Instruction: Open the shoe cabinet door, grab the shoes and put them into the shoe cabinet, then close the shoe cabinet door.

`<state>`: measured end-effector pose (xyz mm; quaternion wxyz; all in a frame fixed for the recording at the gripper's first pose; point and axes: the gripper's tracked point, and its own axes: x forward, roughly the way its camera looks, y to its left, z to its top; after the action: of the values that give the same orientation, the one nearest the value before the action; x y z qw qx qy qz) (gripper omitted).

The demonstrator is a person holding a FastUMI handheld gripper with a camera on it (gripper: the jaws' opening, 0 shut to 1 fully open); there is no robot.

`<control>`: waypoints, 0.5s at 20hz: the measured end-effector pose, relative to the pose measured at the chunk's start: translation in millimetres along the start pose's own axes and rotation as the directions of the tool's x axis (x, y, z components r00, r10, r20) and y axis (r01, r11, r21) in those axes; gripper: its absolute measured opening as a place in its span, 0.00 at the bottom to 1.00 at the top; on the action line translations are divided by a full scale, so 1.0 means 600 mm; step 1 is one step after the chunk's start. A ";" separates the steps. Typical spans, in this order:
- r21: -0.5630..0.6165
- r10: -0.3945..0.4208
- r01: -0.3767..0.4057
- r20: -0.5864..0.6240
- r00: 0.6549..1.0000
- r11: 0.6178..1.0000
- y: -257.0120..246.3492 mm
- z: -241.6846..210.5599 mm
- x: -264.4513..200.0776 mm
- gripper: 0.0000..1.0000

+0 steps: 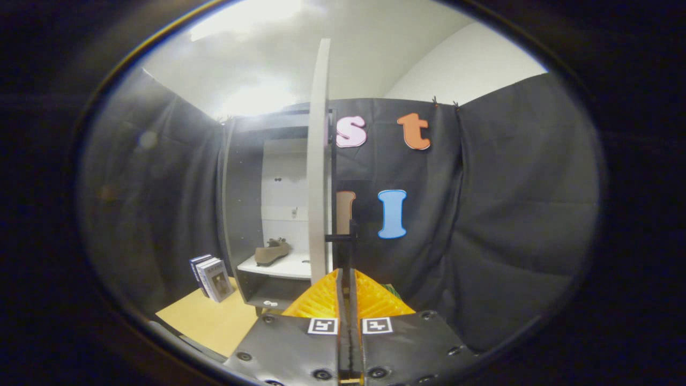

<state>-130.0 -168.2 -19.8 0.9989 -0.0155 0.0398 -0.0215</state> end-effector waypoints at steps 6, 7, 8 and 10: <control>-0.029 0.020 -0.020 0.015 1.000 0.999 0.130 -0.033 -0.014 0.02; -0.023 0.018 -0.018 0.007 1.000 1.000 0.155 -0.043 -0.013 0.02; -0.009 0.020 -0.020 -0.006 1.000 1.000 0.182 -0.056 -0.009 0.02; 0.010 0.017 -0.017 -0.047 0.999 1.000 0.229 -0.087 0.005 0.02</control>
<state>-125.6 -32.7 -76.4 0.9978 -0.0101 0.0635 -0.0134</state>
